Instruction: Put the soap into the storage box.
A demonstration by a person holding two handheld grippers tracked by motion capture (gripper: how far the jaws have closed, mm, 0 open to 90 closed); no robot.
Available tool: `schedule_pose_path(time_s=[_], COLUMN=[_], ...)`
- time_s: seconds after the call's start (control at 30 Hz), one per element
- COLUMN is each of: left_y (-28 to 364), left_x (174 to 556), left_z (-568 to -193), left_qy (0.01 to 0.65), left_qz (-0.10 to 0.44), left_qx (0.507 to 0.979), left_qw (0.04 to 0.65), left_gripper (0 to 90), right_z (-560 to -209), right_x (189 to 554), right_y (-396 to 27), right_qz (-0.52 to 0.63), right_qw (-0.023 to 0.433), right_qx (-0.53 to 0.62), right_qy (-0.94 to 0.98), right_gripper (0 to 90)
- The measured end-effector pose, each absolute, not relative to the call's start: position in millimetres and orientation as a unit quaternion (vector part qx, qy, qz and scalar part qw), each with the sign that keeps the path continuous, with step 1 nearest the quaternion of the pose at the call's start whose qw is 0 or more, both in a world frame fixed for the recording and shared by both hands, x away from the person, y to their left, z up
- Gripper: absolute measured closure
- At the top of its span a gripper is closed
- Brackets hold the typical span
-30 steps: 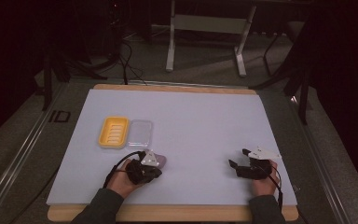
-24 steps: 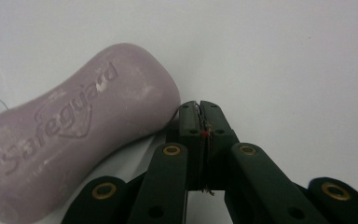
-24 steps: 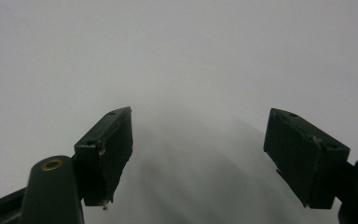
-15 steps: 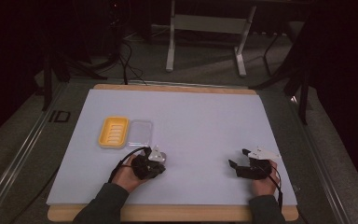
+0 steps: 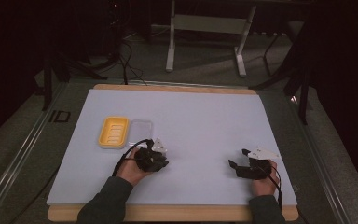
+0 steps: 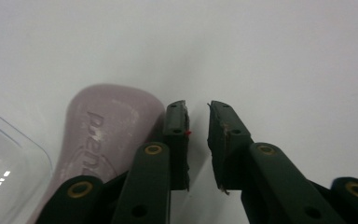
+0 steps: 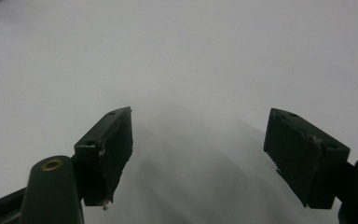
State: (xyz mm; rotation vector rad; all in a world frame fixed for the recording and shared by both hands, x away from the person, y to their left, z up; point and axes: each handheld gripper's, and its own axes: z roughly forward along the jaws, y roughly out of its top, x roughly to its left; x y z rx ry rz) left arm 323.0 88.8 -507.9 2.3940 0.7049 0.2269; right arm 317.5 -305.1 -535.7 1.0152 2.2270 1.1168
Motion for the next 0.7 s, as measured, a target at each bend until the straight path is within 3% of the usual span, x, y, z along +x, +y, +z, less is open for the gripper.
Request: schedule_pose_path(time_s=[0.27,0.43,0.6,0.7], left_y=[107.1,112.1,113.0,112.3], left_x=[327.2,333.4,338.6,341.3], left_z=[-485.4,-482.2,-485.3,-489.0], left_qy=[0.269,0.286,0.298,0.291], left_qz=[0.083,0.096,0.105,0.103], left_qx=[0.903,0.905,0.907,0.915], left_qw=[0.324,0.298,0.278,0.261], left_gripper=[59.3,49.1,33.2,30.7], right_z=[-535.8,-535.8,-535.8,-535.8], right_x=[317.5,317.8,317.8,317.9], right_y=[-304.7,-304.7,-304.8,-304.8], right_qz=[0.404,0.403,0.403,0.403], right_qw=[0.223,0.223,0.223,0.223], right_qx=[0.368,0.367,0.367,0.367], right_qy=[0.807,0.808,0.808,0.808], right_gripper=[23.3,23.3,23.3,23.3])
